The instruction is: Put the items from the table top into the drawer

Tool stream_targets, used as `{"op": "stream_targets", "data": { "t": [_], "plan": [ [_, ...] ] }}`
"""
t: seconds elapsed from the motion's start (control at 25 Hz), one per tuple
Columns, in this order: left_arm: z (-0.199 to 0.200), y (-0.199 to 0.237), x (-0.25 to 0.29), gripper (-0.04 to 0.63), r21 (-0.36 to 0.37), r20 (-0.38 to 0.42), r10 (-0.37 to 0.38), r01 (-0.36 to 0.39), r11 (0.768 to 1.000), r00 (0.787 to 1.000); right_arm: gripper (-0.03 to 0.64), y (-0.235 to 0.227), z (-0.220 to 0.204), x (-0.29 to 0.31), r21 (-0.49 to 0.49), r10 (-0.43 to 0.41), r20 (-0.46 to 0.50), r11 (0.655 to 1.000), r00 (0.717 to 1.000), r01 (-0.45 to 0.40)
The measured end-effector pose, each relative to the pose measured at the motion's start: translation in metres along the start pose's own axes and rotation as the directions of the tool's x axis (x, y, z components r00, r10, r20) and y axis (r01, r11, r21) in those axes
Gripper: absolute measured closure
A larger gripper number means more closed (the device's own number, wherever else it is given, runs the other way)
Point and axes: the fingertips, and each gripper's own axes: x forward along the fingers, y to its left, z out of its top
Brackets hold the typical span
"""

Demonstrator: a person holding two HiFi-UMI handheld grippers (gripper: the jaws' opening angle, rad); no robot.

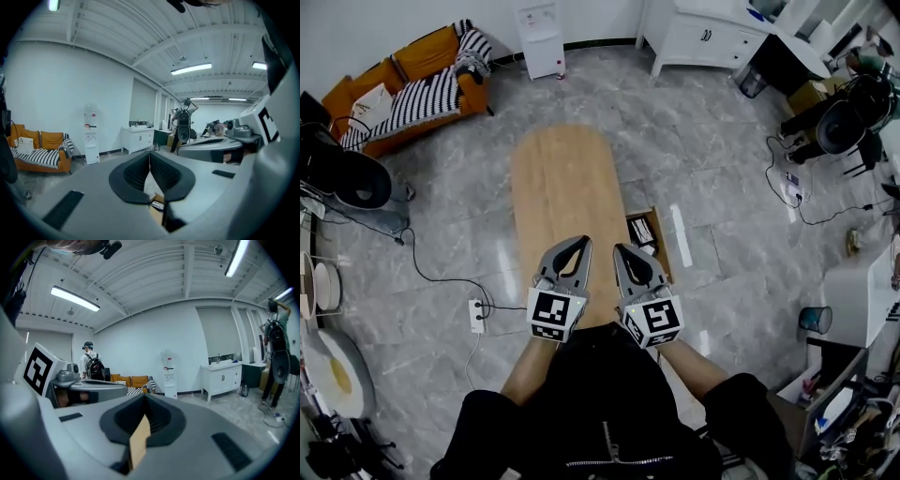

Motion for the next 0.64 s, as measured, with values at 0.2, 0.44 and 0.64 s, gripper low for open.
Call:
{"op": "stream_targets", "data": {
  "t": [0.2, 0.44, 0.64],
  "plan": [
    [-0.006, 0.000, -0.001, 0.581, -0.020, -0.009, 0.004, -0.005, 1.000, 1.000, 0.611, 0.001, 0.001, -0.001, -0.010, 0.015, -0.005, 1.000, 1.000, -0.015],
    [-0.005, -0.002, 0.004, 0.581, -0.029, -0.004, -0.011, 0.011, 1.000, 1.000, 0.610, 0.003, 0.003, 0.003, -0.011, 0.029, -0.010, 1.000, 1.000, -0.029],
    [-0.021, -0.005, -0.003, 0.581, -0.050, -0.027, -0.005, 0.004, 0.999, 1.000, 0.611, 0.006, -0.009, -0.006, -0.002, 0.026, -0.029, 1.000, 0.999, -0.026]
  ]
}}
